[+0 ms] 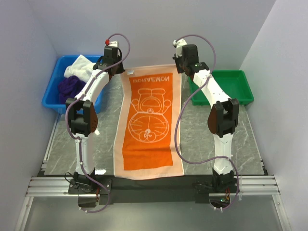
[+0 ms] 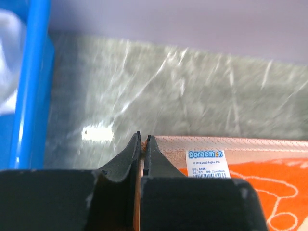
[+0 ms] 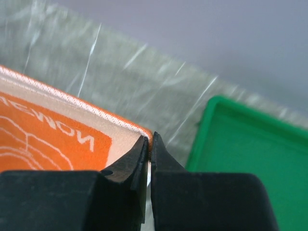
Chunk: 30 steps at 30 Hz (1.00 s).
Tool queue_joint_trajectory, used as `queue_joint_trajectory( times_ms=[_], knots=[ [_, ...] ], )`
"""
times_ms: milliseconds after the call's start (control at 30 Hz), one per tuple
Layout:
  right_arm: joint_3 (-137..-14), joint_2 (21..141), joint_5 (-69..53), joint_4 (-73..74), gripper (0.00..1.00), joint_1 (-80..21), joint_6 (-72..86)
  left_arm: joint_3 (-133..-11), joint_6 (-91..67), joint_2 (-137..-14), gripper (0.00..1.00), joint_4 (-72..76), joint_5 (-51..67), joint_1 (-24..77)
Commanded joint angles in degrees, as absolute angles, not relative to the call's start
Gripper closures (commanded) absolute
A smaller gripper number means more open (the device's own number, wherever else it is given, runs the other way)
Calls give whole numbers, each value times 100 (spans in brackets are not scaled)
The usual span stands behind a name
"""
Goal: Fold and stack the towels
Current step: Fold the towel
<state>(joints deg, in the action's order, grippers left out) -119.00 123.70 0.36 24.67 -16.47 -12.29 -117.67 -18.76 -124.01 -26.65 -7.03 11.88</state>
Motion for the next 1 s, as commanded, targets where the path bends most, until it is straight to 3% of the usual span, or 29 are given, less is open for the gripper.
queue_joint_trajectory(
  times_ms=[0, 300, 700, 967],
  knots=[
    [-12260, 12287, 1053, 1540, 100, -1512, -1599, -12023, -1749, -12067, 99, -2102, -958, 906],
    [-12744, 12752, 1354, 222, 100, -1521, -2143, -12866, -1898, -12507, 100, -1688, -852, 668],
    [-13280, 13377, 941, -650, 100, -1512, -2725, -12832, -1942, -12656, 100, -1362, -703, 431],
    [-12350, 12798, 651, -676, 100, -1512, -2497, -12263, -1986, -12368, 100, -1178, -142, 378]
  ],
)
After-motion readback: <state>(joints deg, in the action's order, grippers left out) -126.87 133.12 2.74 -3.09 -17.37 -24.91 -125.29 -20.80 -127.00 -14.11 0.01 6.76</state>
